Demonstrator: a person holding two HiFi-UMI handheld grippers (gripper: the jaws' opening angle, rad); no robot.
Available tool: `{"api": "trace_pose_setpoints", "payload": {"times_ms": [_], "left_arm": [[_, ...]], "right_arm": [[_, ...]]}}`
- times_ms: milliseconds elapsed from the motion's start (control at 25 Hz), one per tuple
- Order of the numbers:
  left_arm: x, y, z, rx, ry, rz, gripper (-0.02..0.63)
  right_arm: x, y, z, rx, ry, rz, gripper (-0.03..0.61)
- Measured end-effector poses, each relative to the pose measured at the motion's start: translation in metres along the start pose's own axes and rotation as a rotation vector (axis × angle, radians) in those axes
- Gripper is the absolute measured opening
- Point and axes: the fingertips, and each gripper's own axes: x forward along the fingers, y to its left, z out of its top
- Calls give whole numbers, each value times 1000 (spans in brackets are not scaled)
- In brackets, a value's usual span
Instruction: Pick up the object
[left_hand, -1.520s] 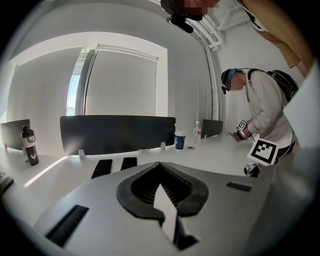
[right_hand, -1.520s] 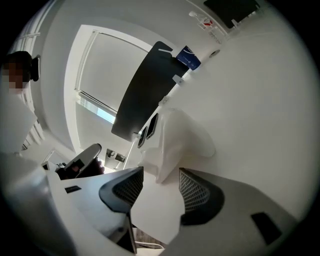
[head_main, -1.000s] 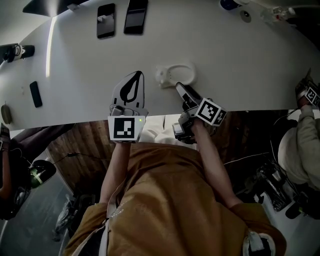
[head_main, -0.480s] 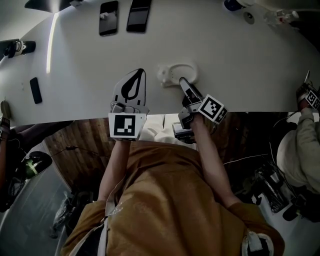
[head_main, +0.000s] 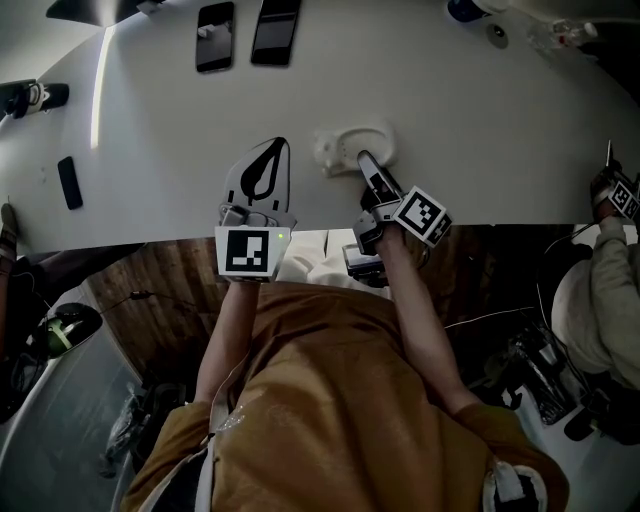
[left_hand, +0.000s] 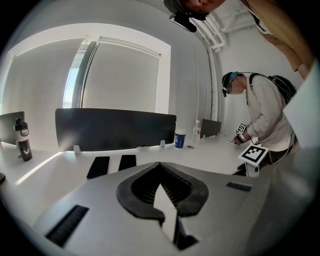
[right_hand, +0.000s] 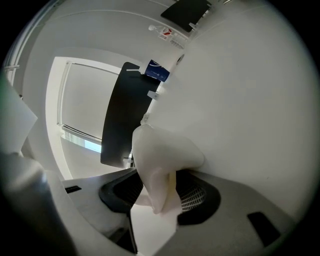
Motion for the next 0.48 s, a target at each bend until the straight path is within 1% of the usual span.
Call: {"api": "trace_pose_setpoints", "payload": {"times_ms": [80, 280, 480], "left_arm": [[1, 0, -1, -6, 4, 0, 8], [4, 2, -2, -13, 10, -11, 8], [7, 3, -3, -12, 13, -17, 8]], "right_arm": [[1, -1, 0, 7, -4, -11, 206], [6, 4, 5, -10, -9, 4, 204], [10, 6, 7, -2, -19, -3, 204]]}}
